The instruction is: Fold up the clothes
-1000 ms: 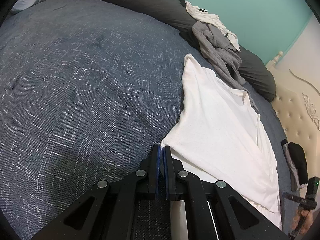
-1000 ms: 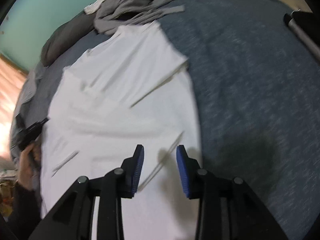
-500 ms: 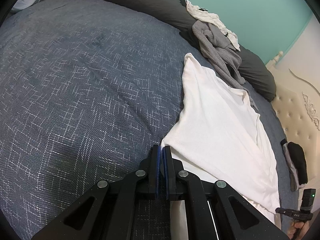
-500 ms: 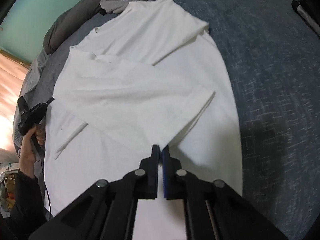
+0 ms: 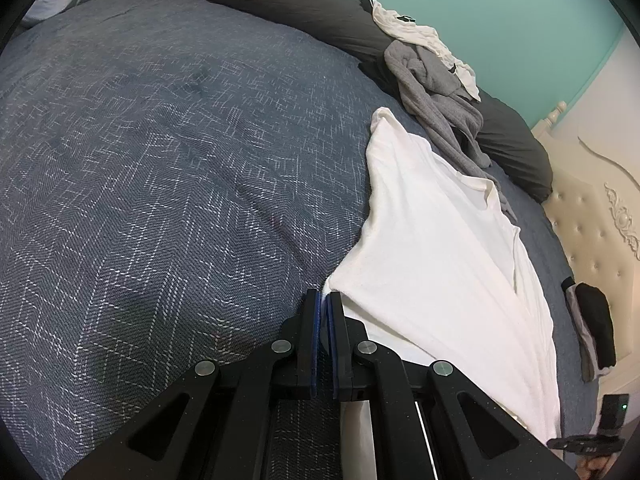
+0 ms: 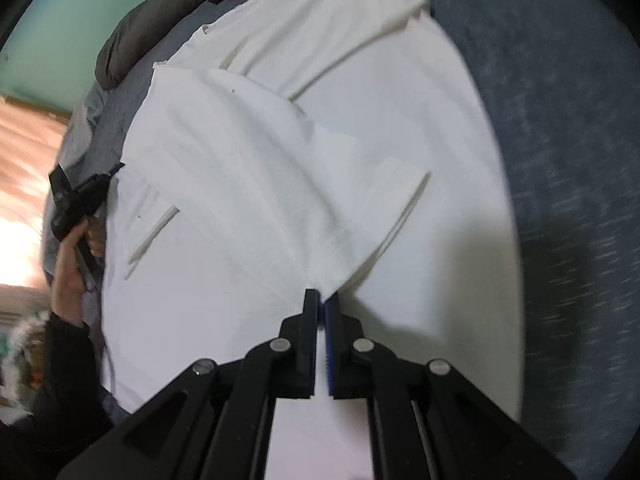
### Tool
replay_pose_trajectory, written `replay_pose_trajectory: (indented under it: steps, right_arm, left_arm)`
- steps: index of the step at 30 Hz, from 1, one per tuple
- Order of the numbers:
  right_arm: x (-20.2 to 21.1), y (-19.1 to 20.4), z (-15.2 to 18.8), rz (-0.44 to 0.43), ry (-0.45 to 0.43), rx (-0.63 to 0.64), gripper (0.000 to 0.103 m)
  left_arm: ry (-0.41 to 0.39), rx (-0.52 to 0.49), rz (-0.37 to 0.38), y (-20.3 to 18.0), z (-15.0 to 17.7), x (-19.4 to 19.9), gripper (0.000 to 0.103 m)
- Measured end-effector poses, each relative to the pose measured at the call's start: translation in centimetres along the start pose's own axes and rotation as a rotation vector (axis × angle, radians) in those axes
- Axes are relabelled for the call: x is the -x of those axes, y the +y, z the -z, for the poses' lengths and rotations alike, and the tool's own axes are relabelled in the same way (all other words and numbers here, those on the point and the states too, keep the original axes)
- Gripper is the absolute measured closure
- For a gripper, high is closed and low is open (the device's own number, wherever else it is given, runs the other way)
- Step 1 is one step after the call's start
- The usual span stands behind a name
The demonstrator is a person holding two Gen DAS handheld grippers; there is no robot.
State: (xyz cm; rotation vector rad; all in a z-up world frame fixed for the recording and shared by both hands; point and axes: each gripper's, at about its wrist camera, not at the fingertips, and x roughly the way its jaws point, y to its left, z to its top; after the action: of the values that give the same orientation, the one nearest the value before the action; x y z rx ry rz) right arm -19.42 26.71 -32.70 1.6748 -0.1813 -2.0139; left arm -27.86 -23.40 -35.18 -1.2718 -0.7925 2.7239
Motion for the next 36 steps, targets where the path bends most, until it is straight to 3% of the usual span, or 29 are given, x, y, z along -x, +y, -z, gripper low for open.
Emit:
replay_pose_trajectory:
  steps: [4,6,8,18,19,21,24,36]
  right_arm:
    - [1.2,-0.5,-0.6,-0.005,-0.056,-0.017,0.091]
    - [1.8,-0.8,-0.9,-0.007,-0.084,-0.025,0.078]
    - [2.1,-1.6,-1.7,0.021,-0.112,-0.029,0.073]
    - [-1.0,-2.8,-4.4,0.196,-0.063,0.061,0.073]
    - [-1.1,-2.7,-4.3,0.203,-0.056,0.069,0.073]
    - [-1.0,-2.2,-3.7,0.214,-0.056,0.099,0.089]
    - [-0.5,-1.6,-3.0,0.228,-0.070,0.146,0.099]
    - [3.2,-0.8,-2.2,0.218,-0.185,0.160,0.100]
  left_arm:
    - [0.000,0.001,0.001,0.0,-0.1,0.0,0.099]
    - [0.002,-0.003,0.000,-0.1,-0.1,0.0,0.099]
    - [0.002,-0.003,0.001,0.0,-0.1,0.1,0.099]
    - [0.004,-0.003,0.003,0.1,-0.1,0.3,0.099]
    - [0.004,-0.004,0.002,0.1,-0.1,0.3,0.099]
    - [0.004,-0.005,0.001,0.1,-0.2,0.3,0.099]
    - [0.004,-0.006,0.001,0.1,-0.2,0.4,0.099]
    - [0.004,-0.006,0.000,0.1,-0.2,0.5,0.099]
